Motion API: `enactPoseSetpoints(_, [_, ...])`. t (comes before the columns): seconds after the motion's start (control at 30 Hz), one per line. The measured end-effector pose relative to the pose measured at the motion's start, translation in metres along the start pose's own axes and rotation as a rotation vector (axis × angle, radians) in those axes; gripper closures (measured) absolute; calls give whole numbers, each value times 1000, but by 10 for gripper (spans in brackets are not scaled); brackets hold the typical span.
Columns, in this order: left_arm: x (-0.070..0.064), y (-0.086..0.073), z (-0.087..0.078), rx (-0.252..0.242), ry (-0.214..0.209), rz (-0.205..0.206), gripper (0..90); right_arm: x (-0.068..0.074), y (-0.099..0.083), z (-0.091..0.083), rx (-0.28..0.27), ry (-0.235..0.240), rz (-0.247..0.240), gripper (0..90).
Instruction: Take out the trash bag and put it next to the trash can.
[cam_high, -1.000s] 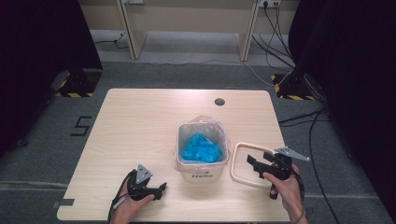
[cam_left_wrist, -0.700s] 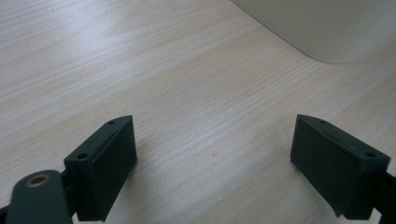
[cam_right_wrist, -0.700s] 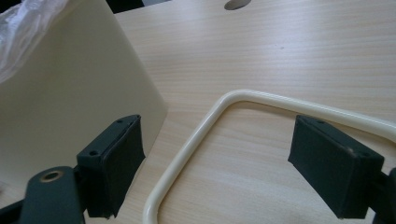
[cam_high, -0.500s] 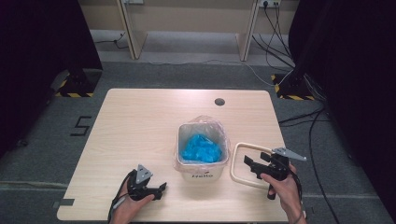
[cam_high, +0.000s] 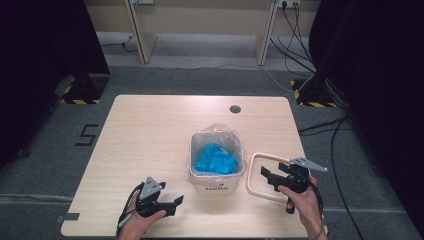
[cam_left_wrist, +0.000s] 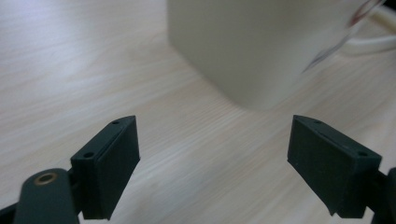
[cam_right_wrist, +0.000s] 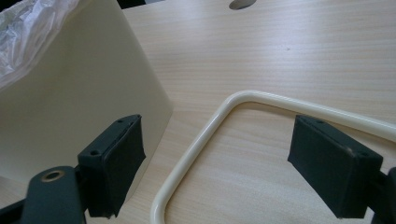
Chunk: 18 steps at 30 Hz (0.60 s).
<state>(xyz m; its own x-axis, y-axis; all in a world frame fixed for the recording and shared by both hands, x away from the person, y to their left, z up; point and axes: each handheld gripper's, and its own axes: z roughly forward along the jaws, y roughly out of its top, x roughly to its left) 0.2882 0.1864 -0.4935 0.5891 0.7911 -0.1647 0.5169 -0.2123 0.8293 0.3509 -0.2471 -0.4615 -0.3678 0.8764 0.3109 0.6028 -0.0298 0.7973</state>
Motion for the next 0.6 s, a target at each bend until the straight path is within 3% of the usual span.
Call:
enactPoseSetpoints(0.17, [-17, 16, -6, -72, -69, 10, 164, 0, 2, -2, -9, 8, 4, 182])
enactPoseSetpoints(0.33, [-25, 34, -8, -119, -91, 33, 163, -4, 4, -6, -22, 1, 12, 183])
enactPoseSetpoints(0.47, [-25, 47, -5, -141, -129, 8, 148, -6, 2, -5, -15, 2, 18, 184])
enactPoseSetpoints(0.6, [-27, 55, 0, -144, -138, 25, 146, -8, 2, -4, -11, 4, 21, 185])
